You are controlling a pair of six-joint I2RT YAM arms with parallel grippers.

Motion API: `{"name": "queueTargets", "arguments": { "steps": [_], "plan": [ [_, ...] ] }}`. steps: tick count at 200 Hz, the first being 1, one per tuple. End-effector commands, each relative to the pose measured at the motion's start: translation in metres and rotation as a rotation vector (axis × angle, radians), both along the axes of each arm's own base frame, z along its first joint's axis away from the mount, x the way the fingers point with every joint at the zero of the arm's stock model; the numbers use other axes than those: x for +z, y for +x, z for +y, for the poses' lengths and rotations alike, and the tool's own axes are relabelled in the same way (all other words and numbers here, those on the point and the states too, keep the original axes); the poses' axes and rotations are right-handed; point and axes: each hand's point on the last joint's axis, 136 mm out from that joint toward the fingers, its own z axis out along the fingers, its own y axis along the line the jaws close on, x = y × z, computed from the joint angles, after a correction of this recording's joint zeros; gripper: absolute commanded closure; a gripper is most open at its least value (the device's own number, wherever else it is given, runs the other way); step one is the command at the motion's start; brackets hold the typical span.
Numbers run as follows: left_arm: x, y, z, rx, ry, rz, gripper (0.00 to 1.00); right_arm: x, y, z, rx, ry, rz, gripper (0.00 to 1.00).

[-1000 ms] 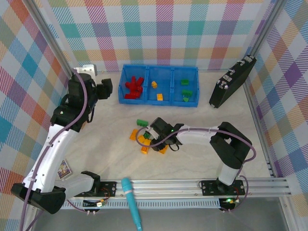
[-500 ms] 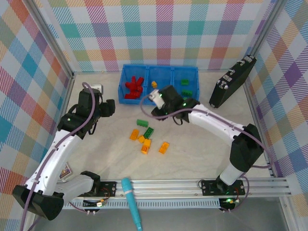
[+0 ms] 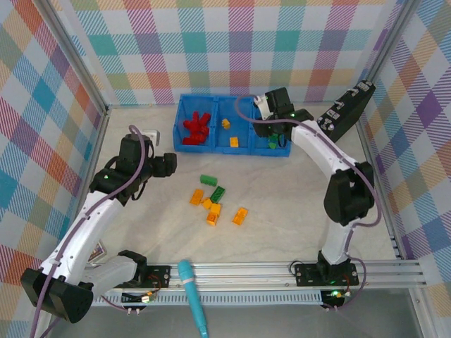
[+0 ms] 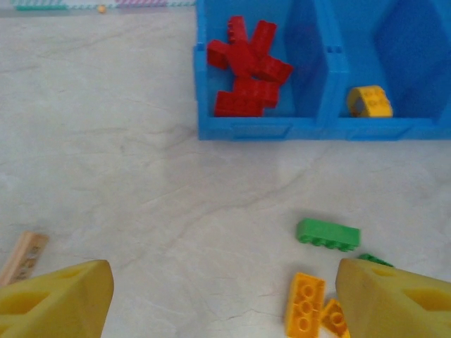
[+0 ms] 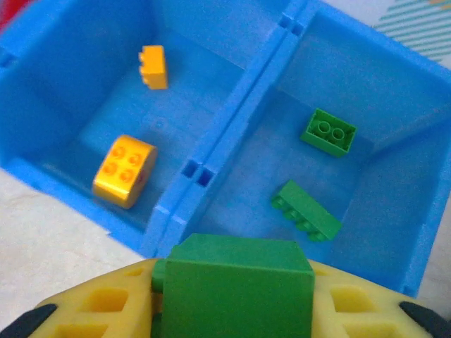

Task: Sort the legos into containers by color
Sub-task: Place the lego in the container, then pick up the lego from the center of the table.

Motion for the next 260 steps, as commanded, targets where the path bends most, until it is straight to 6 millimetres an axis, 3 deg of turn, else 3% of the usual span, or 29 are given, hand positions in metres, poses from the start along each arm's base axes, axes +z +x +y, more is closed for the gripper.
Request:
{"name": "queueTargets", "arguments": {
  "steps": [1, 44, 74, 106, 137, 172, 193, 220, 260],
  "plan": [
    [0.005, -0.002, -0.015, -0.09, -0.05, -0.028, 0.16, -0.018, 0.007, -0.007, -0.035, -0.02, 0.073, 0.65],
    [-0.007, -0.005, -0.015, -0.089, -0.05, 0.009, 0.16, -0.039, 0.029, -0.016, -0.118, -0.002, 0.157, 0.62],
    [-0.035, -0.009, -0.019, -0.072, -0.04, 0.108, 0.16, -0.044, 0.036, -0.017, -0.142, -0.005, 0.175, 0.53],
    [-0.042, -0.008, -0.03, -0.077, -0.049, 0.13, 0.17, -0.047, 0.043, -0.021, -0.162, 0.001, 0.177, 0.41],
    [-0.059, -0.008, -0.037, -0.082, -0.042, 0.183, 0.17, -0.036, 0.042, -0.019, -0.145, 0.014, 0.16, 0.3],
    [-0.086, -0.014, -0.053, -0.095, -0.049, 0.271, 0.18, -0.007, 0.032, -0.012, -0.089, 0.061, 0.114, 0.28],
    [-0.108, -0.021, -0.054, -0.063, -0.058, 0.327, 0.2, 0.015, 0.016, 0.009, 0.032, 0.095, 0.06, 0.27],
    [-0.128, -0.03, -0.055, -0.022, -0.095, 0.353, 0.2, 0.022, -0.022, 0.054, 0.257, 0.055, 0.01, 0.25],
    [-0.131, -0.035, -0.056, -0.021, -0.093, 0.353, 0.21, -0.021, -0.101, 0.133, 0.63, -0.003, 0.056, 0.23]
  ]
}}
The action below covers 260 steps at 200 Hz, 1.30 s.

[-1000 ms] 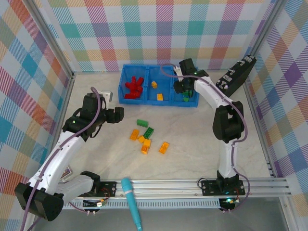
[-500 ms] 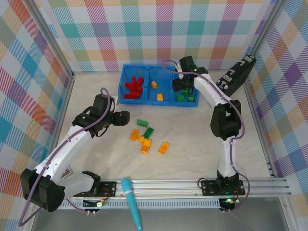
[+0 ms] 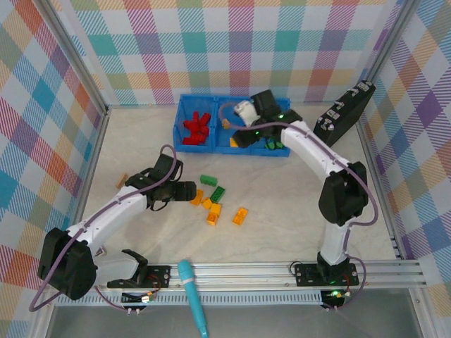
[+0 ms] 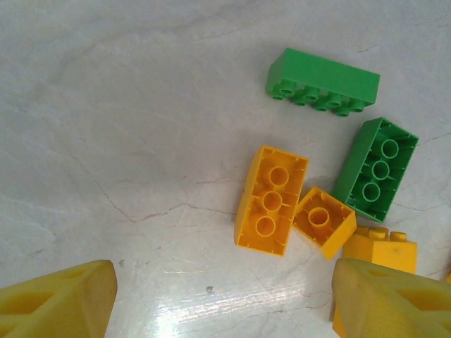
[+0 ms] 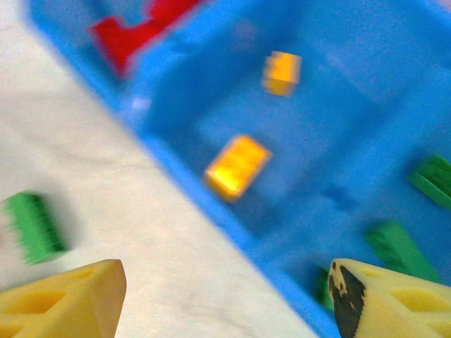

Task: Sort the legos into containers by color
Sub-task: Pick up the lego from the center of the table.

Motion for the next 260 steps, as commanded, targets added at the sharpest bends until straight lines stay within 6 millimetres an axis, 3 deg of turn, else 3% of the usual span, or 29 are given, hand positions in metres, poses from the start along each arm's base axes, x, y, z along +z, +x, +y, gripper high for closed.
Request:
{"name": "queueTargets", "arguments": {
  "steps": [1, 25, 42, 70, 104, 157, 176, 217, 243, 260],
  "plan": [
    [0.01, 0.004, -0.004, 0.019, -0.027, -0.047, 0.21, -0.028, -0.047, 0.05, 0.276, -0.021, 0.021, 0.23],
    [0.019, 0.004, -0.001, -0.013, 0.007, -0.071, 0.2, -0.067, -0.083, 0.086, 0.386, -0.079, 0.077, 0.21],
    [0.025, 0.003, 0.003, -0.028, 0.032, -0.087, 0.2, -0.09, -0.095, 0.101, 0.418, -0.083, 0.12, 0.21],
    [0.033, 0.0, 0.002, -0.03, 0.009, -0.11, 0.2, -0.113, -0.1, 0.117, 0.438, -0.08, 0.151, 0.21],
    [0.039, -0.003, 0.006, -0.023, 0.003, -0.127, 0.2, -0.127, -0.101, 0.129, 0.436, -0.067, 0.187, 0.21],
    [0.046, -0.005, 0.008, -0.021, 0.003, -0.141, 0.2, -0.157, -0.099, 0.13, 0.416, -0.103, 0.219, 0.23],
    [0.047, -0.005, 0.008, -0.022, 0.006, -0.141, 0.2, -0.165, -0.099, 0.13, 0.413, -0.112, 0.229, 0.31],
    [0.054, -0.007, 0.011, -0.022, 0.017, -0.152, 0.2, -0.176, -0.094, 0.127, 0.396, -0.144, 0.231, 0.59],
    [0.055, -0.009, 0.016, -0.02, 0.041, -0.156, 0.2, -0.181, -0.091, 0.122, 0.377, -0.178, 0.223, 0.7],
    [0.057, -0.009, 0.017, -0.02, 0.043, -0.16, 0.2, -0.174, -0.089, 0.119, 0.368, -0.178, 0.211, 0.75]
  ]
}}
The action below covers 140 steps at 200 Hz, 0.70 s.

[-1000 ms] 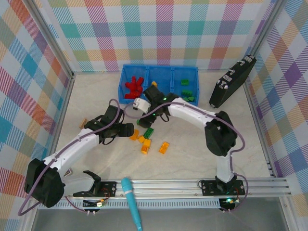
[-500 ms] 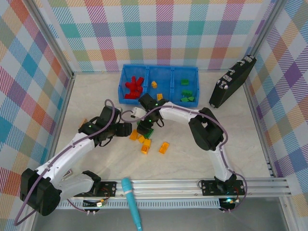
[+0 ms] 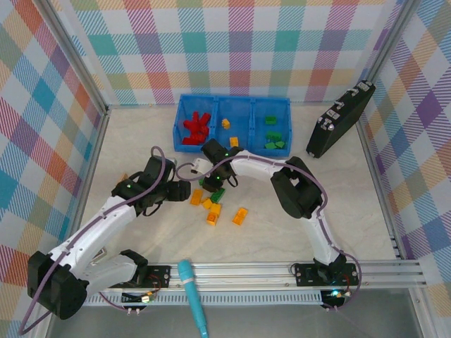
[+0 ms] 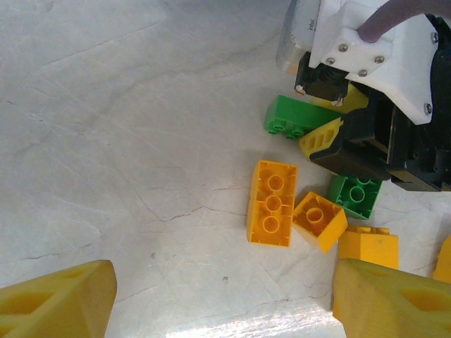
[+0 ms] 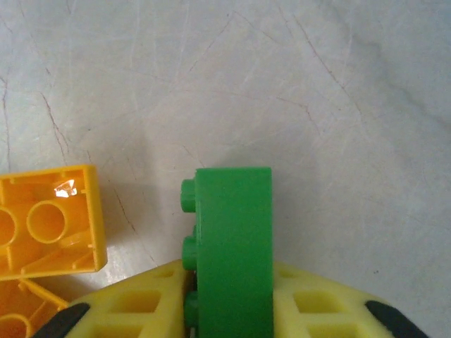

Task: Sort the legos into containers by color
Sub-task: Pick up the lego from the center of the table, then place the lego in the container.

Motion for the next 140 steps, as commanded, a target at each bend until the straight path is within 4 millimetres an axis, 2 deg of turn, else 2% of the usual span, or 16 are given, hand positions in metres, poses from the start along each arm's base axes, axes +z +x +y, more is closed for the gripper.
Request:
{"name": "queueTargets", "arguments": {
  "steps": [1, 31, 75, 113, 140],
  "plan": [
    [0.016, 0.0, 0.001, -0.019, 0.016, -0.035, 0.2, 0.001, 0.004, -0.002, -0.016, -0.016, -0.013, 0.75],
    [0.015, 0.002, -0.001, -0.021, 0.013, -0.036, 0.2, 0.031, 0.017, -0.012, -0.066, 0.029, -0.03, 0.77],
    [0.011, 0.005, -0.007, -0.03, -0.001, -0.025, 0.2, 0.101, 0.048, -0.039, -0.188, 0.137, -0.074, 0.78],
    [-0.004, 0.01, -0.015, -0.026, -0.022, 0.008, 0.2, 0.159, 0.065, -0.073, -0.276, 0.2, -0.138, 0.78],
    [-0.023, 0.014, -0.028, -0.036, -0.029, 0.049, 0.21, 0.193, 0.081, -0.108, -0.365, 0.209, -0.216, 0.78]
  ]
}}
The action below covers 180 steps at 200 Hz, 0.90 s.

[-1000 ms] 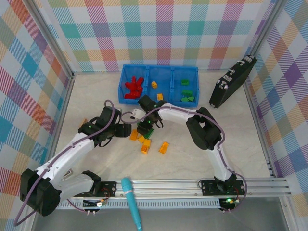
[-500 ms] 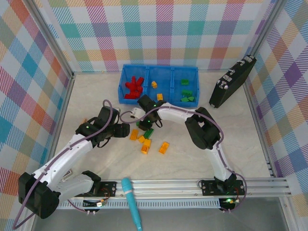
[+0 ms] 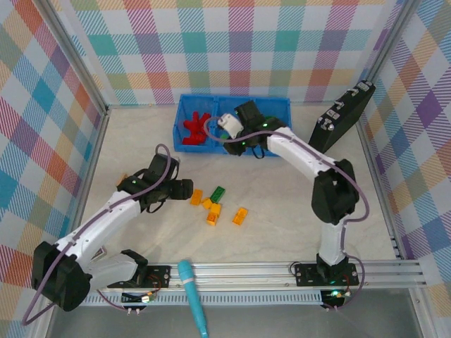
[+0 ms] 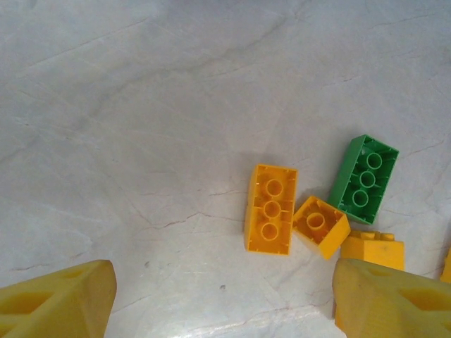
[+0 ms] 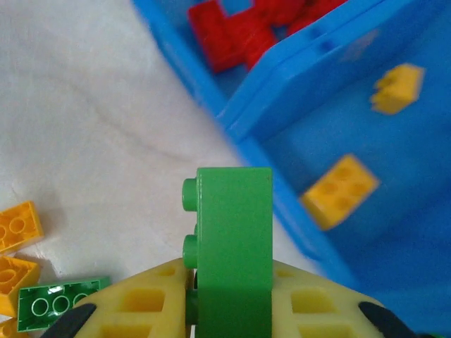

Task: Sort the legos into containers by color
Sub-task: Place the lego in the container.

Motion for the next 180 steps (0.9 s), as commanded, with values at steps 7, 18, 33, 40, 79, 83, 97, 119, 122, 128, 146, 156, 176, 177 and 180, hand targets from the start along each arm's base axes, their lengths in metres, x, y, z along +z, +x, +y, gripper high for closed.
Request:
{"name": "queueTargets", "arguments": {
  "steps": [7, 18, 33, 40, 79, 83, 97, 119, 122, 128, 146, 156, 176, 177, 180],
  "plan": [
    [-0.014, 0.006, -0.022, -0.024, -0.035, 0.024, 0.21, 0.042, 0.008, -0.031, -0.092, 0.018, -0.057, 0.78],
    [-0.021, 0.009, -0.026, -0.027, -0.031, 0.032, 0.21, 0.051, 0.018, -0.049, -0.144, 0.017, -0.081, 0.78],
    [-0.029, 0.012, -0.031, -0.03, -0.024, 0.046, 0.21, 0.059, 0.031, -0.072, -0.216, 0.03, -0.095, 0.78],
    [-0.033, 0.014, -0.034, -0.033, -0.018, 0.055, 0.21, 0.061, 0.036, -0.082, -0.248, 0.038, -0.093, 0.78],
    [-0.057, 0.018, -0.047, -0.047, 0.02, 0.103, 0.22, 0.049, 0.066, -0.117, -0.382, 0.079, -0.051, 0.77],
    [-0.06, 0.019, -0.047, -0.046, 0.026, 0.107, 0.22, 0.045, 0.069, -0.118, -0.389, 0.079, -0.046, 0.77],
    [-0.066, 0.021, -0.048, -0.037, 0.043, 0.115, 0.22, 0.034, 0.078, -0.122, -0.415, 0.079, -0.028, 0.76],
    [-0.077, 0.024, -0.047, -0.017, 0.062, 0.128, 0.23, 0.019, 0.09, -0.127, -0.441, 0.074, 0.002, 0.74],
    [-0.079, 0.025, -0.047, -0.016, 0.064, 0.131, 0.23, 0.017, 0.091, -0.127, -0.442, 0.072, 0.005, 0.73],
    [-0.081, 0.025, -0.047, -0.013, 0.067, 0.135, 0.23, 0.013, 0.093, -0.128, -0.443, 0.067, 0.012, 0.72],
    [-0.089, 0.028, -0.05, -0.008, 0.068, 0.149, 0.24, 0.007, 0.097, -0.13, -0.45, 0.061, 0.017, 0.68],
    [-0.093, 0.029, -0.05, -0.005, 0.074, 0.158, 0.24, 0.006, 0.099, -0.132, -0.456, 0.058, 0.017, 0.65],
    [-0.1, 0.032, -0.051, -0.002, 0.089, 0.169, 0.28, 0.004, 0.099, -0.134, -0.457, 0.055, 0.019, 0.57],
    [-0.101, 0.032, -0.051, -0.002, 0.09, 0.17, 0.28, 0.004, 0.099, -0.134, -0.457, 0.055, 0.02, 0.57],
    [-0.102, 0.032, -0.051, -0.002, 0.091, 0.174, 0.29, 0.003, 0.099, -0.134, -0.459, 0.053, 0.02, 0.56]
  ]
}}
